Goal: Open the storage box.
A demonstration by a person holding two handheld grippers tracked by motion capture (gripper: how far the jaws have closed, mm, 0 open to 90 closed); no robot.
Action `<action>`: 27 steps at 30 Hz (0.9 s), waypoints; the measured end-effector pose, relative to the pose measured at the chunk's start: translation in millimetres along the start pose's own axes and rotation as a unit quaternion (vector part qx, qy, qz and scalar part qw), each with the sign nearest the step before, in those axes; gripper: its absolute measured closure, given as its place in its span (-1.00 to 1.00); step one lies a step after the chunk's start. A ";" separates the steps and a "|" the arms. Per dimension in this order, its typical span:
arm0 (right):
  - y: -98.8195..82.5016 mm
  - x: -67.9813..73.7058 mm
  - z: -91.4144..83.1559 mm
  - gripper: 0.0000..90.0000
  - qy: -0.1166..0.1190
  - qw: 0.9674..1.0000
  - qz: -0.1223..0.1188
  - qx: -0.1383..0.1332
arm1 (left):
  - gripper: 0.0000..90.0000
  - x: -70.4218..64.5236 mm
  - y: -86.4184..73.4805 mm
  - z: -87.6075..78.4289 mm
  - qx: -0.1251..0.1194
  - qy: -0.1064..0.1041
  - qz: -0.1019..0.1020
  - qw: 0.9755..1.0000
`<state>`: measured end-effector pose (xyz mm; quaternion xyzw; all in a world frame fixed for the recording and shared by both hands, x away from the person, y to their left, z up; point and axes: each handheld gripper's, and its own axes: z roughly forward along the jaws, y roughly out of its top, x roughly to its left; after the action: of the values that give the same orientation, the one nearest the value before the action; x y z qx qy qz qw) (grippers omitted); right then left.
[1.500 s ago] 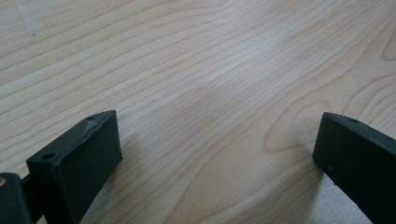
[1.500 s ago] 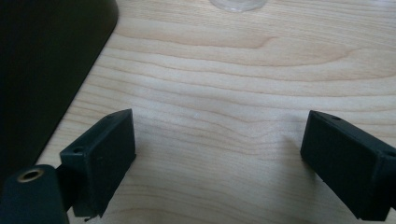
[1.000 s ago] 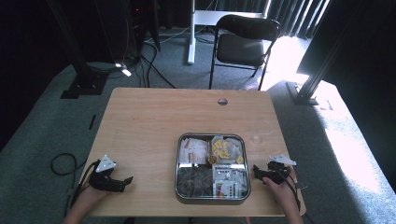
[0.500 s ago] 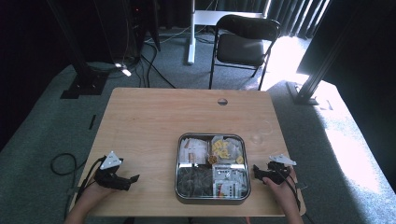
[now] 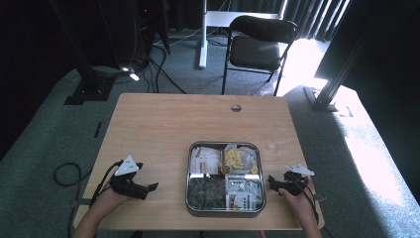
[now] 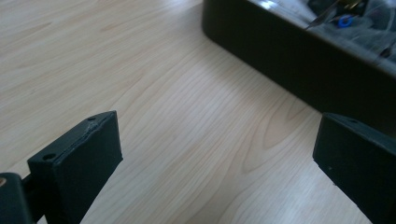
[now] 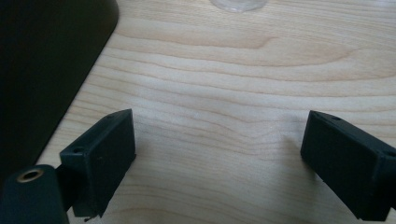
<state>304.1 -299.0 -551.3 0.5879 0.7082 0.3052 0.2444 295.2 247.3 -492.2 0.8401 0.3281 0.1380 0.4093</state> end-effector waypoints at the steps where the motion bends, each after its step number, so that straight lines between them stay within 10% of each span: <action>1: 0.0 0.0 0.0 -0.79 0.000 1.000 0.000 0.000 | -0.97 -1.3 2.1 1.3 0.000 -0.002 0.003 1.000; 27: 0.0 0.0 0.0 -0.79 0.000 1.000 0.000 0.000 | -0.97 -44.0 57.0 45.9 -0.003 -0.081 0.069 0.994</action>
<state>304.1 -299.1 -551.3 0.5878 0.7082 0.3052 0.2443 310.3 165.0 -475.0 0.8679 0.2353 0.0986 0.4262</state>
